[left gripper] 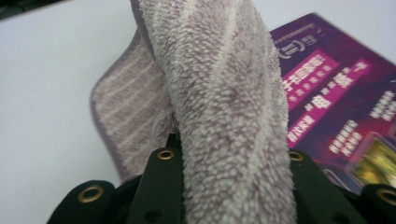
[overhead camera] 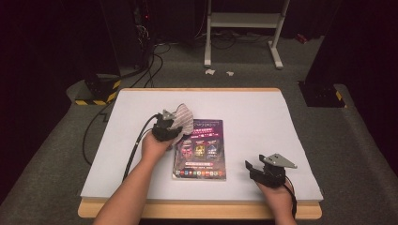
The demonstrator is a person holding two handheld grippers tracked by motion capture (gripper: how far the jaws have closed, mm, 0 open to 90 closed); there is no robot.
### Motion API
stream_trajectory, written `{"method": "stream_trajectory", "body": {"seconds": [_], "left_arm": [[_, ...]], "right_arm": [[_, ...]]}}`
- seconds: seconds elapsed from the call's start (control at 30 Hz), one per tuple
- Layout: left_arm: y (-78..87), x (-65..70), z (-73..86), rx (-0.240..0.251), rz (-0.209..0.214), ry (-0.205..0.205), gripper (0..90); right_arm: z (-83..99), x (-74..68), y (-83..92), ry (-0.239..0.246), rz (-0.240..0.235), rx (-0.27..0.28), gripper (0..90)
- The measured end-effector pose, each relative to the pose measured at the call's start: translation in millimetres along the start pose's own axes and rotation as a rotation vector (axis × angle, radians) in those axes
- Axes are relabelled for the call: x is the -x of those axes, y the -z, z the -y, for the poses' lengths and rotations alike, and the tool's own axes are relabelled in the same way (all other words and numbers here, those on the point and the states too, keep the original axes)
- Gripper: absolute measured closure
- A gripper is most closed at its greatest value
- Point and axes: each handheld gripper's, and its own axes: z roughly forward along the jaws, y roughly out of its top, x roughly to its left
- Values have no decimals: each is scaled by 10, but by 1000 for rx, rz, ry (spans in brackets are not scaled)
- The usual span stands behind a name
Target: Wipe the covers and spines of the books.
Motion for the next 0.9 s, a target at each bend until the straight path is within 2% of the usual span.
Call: {"method": "stream_trajectory", "body": {"seconds": [0.07, 0.1, 0.13, 0.27, 0.6, 0.77, 0.9], "left_arm": [[-110, -19, -19, -3, 9, 17, 717], [-110, -19, -19, -3, 9, 17, 718], [-153, -28, -39, 2, 20, 34, 718], [-269, 68, -136, -5, 38, 14, 718], [-545, 601, -358, -5, 112, -47, 718], [-661, 933, -475, -3, 153, -87, 717], [-708, 1062, -520, -1, 161, -96, 714]], "right_arm": [[1, 7, -4, -1, -3, 1, 350], [1, 7, -4, -1, -3, 1, 350], [1, 9, -5, -2, -5, 1, 350], [5, 17, -9, -5, -14, 2, 351], [0, 0, -4, -9, -26, 9, 351], [2, -5, -6, -10, -30, 7, 351], [3, -8, -8, -7, -31, 7, 351]]}}
